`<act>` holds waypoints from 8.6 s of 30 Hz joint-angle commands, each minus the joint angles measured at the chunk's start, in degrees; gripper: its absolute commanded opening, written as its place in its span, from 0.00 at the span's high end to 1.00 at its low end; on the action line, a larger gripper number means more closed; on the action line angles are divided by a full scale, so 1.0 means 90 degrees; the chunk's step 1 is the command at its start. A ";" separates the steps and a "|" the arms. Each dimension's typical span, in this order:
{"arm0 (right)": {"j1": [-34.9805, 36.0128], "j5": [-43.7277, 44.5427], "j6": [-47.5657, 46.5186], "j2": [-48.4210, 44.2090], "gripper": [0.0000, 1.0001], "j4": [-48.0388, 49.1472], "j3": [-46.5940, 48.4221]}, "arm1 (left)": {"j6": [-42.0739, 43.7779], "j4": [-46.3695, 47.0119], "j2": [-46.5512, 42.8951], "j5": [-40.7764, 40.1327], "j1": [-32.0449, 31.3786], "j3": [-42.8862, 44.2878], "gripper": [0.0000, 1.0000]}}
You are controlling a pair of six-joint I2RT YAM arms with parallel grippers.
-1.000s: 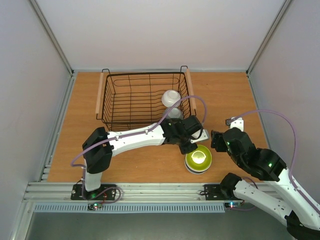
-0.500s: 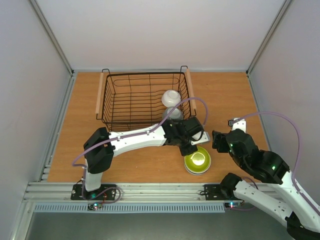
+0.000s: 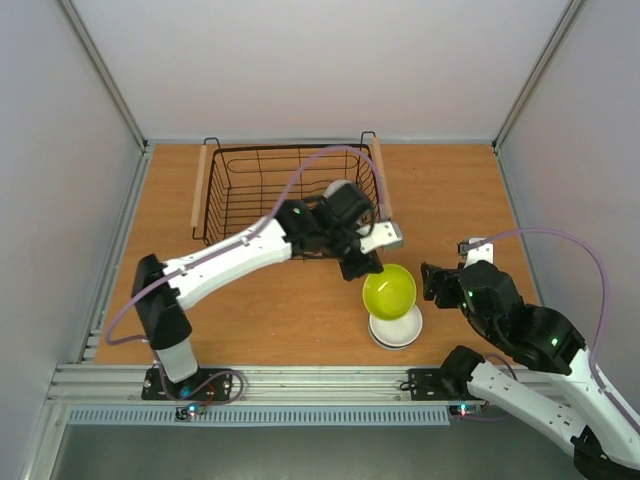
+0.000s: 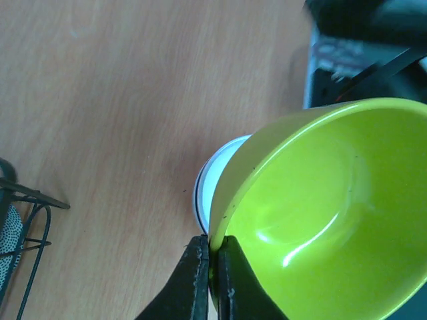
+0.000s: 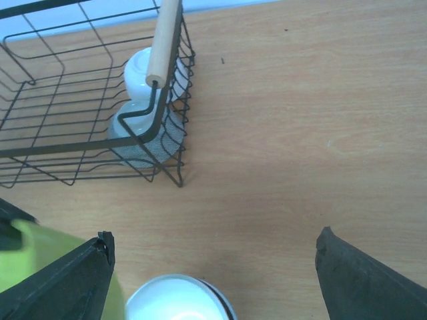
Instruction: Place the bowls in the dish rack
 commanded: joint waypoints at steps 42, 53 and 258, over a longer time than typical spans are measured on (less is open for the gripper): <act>-0.0020 -0.5302 0.1074 0.0287 0.60 0.4762 -0.1120 | 0.0467 0.0244 -0.1954 0.2565 0.1912 -0.0727 0.99; -0.0022 -0.4817 0.0601 0.0356 0.99 0.4158 -0.0649 | 0.0370 0.0418 -0.2157 0.1421 0.1908 -0.0793 0.69; -0.2492 -0.3248 0.0064 -0.0670 0.58 0.1527 -0.1532 | 0.0353 0.0146 0.1760 -0.2105 -0.1204 0.0085 0.85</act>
